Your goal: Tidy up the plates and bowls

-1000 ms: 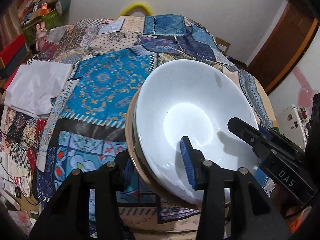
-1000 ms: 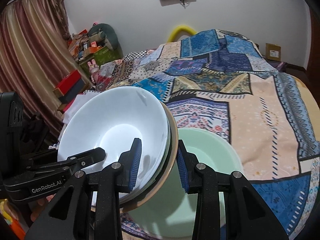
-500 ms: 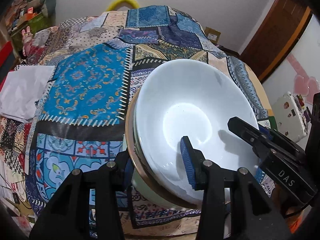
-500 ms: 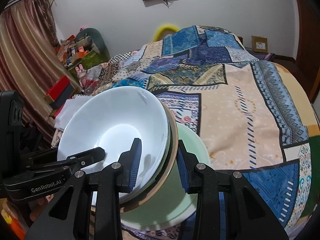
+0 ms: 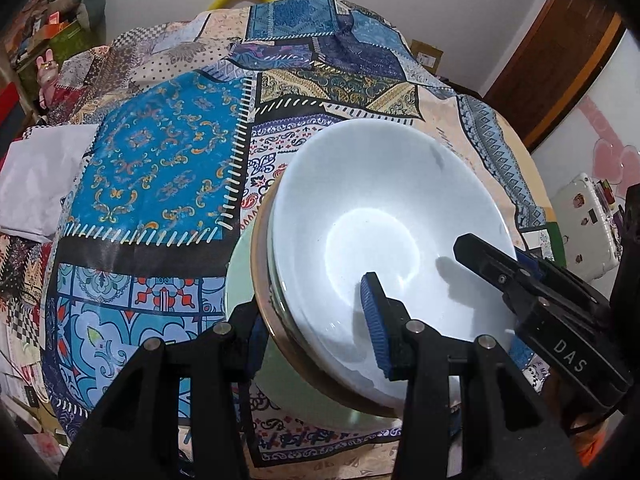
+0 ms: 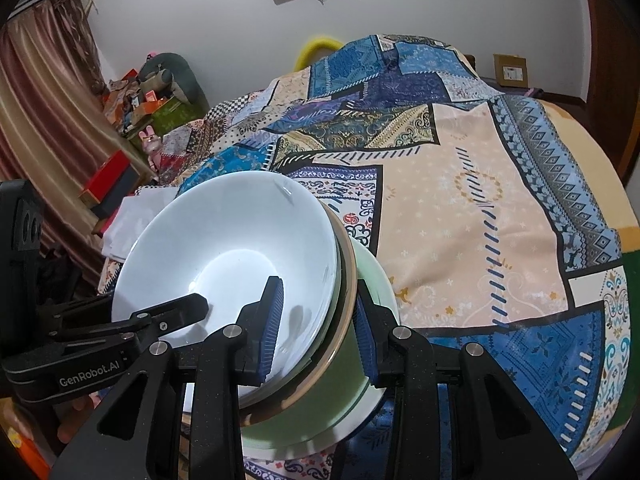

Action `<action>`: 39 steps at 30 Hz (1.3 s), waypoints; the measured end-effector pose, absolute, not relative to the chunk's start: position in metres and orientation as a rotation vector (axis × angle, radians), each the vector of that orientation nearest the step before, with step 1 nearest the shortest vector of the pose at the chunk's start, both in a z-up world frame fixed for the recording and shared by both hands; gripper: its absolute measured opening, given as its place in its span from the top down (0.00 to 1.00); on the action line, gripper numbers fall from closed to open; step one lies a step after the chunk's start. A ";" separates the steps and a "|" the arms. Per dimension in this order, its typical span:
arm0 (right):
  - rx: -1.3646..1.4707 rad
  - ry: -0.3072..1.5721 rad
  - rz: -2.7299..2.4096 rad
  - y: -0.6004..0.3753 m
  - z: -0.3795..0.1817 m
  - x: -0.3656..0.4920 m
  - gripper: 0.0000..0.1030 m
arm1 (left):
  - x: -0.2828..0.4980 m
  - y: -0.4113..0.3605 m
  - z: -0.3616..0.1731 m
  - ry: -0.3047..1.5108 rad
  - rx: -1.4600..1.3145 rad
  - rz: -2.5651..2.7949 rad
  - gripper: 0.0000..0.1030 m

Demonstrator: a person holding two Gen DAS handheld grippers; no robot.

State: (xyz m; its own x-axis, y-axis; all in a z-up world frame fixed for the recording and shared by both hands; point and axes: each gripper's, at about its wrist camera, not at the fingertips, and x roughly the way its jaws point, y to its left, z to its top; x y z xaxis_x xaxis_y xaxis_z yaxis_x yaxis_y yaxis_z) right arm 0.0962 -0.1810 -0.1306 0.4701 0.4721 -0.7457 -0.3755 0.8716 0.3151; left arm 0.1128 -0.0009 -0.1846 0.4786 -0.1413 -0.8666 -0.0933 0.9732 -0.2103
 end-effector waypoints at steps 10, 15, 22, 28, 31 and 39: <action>0.118 0.947 0.530 -0.181 -0.137 0.098 0.70 | 0.114 0.000 -0.193 1.074 -0.227 -0.042 0.59; 0.091 0.948 0.530 -0.179 -0.137 0.098 0.69 | 0.113 0.002 -0.194 1.072 -0.238 -0.051 0.59; 0.088 0.919 0.517 -0.184 -0.125 0.093 0.68 | 0.100 0.003 -0.168 0.977 -0.178 -0.006 0.59; 0.087 0.834 0.532 -0.189 -0.096 0.078 0.68 | 0.084 0.002 -0.130 0.873 -0.169 -0.004 0.59; 0.078 0.765 0.553 -0.191 -0.071 0.065 0.68 | 0.070 -0.004 -0.105 0.800 -0.163 -0.023 0.58; 0.077 0.538 0.584 -0.199 -0.006 0.024 0.65 | 0.030 -0.014 -0.039 0.584 -0.148 -0.046 0.45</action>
